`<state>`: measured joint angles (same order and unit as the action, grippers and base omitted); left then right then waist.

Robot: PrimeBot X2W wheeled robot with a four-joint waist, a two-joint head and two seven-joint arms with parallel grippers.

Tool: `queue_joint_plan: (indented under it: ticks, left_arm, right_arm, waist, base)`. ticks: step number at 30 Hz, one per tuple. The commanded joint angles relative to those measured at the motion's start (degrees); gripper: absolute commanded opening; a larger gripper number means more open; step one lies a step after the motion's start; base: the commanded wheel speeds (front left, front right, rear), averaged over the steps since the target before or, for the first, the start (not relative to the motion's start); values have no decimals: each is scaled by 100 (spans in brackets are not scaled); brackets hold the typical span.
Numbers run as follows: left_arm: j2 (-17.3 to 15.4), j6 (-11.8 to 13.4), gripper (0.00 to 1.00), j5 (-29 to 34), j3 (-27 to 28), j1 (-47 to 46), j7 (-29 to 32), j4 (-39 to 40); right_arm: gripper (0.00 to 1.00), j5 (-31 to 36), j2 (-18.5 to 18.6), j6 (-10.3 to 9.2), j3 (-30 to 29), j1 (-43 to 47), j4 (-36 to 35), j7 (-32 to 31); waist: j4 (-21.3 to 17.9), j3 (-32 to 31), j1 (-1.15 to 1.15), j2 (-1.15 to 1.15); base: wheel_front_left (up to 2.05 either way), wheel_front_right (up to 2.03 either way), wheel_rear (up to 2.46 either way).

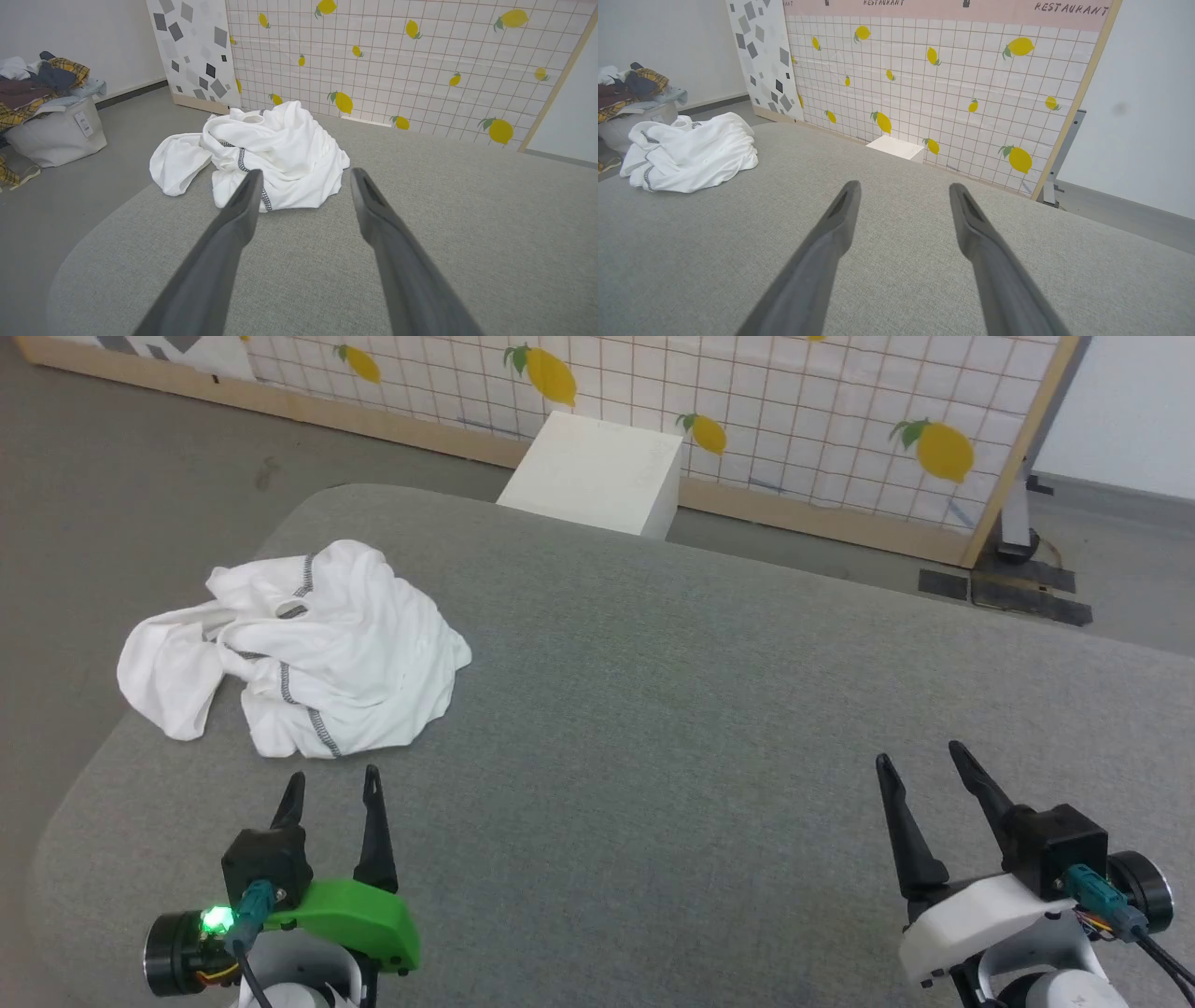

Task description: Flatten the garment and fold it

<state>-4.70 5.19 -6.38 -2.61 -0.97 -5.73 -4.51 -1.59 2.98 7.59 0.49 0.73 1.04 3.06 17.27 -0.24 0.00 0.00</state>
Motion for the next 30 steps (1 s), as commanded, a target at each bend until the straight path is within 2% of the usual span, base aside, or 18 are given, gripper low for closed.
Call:
queue_joint_plan:
  ticks: [1,30]
  left_arm:
    - [-49,43,100,-80,-17,-83,-66,-32]
    - [-194,387,100,-526,-201,-117,-404,-304]
  right_arm:
    - [100,-34,-4,-5,20,-104,18,56]
    - [100,-97,-7,-7,147,-161,67,208]
  waist:
    - [65,-4,0,0]
    - [1016,-14,0,0]
  base:
    - [0,0,0]
    - [0,0,0]
